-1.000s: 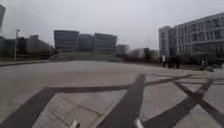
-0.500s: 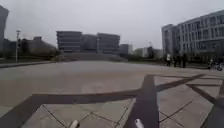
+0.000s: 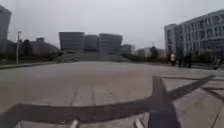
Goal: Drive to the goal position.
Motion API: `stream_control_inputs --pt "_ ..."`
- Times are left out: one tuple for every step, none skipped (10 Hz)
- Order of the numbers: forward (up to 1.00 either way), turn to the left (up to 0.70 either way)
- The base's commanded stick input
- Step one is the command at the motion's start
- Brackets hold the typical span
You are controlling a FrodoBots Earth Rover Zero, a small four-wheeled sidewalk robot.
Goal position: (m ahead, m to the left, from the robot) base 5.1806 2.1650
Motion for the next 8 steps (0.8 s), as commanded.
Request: stream_control_inputs --pt "1.00 0.02" --pt "1.00 0.02" --pt "1.00 0.02" --pt "1.00 0.02" --pt "1.00 0.02" --pt "1.00 0.02" --pt "1.00 0.02" --pt "1.00 0.02"
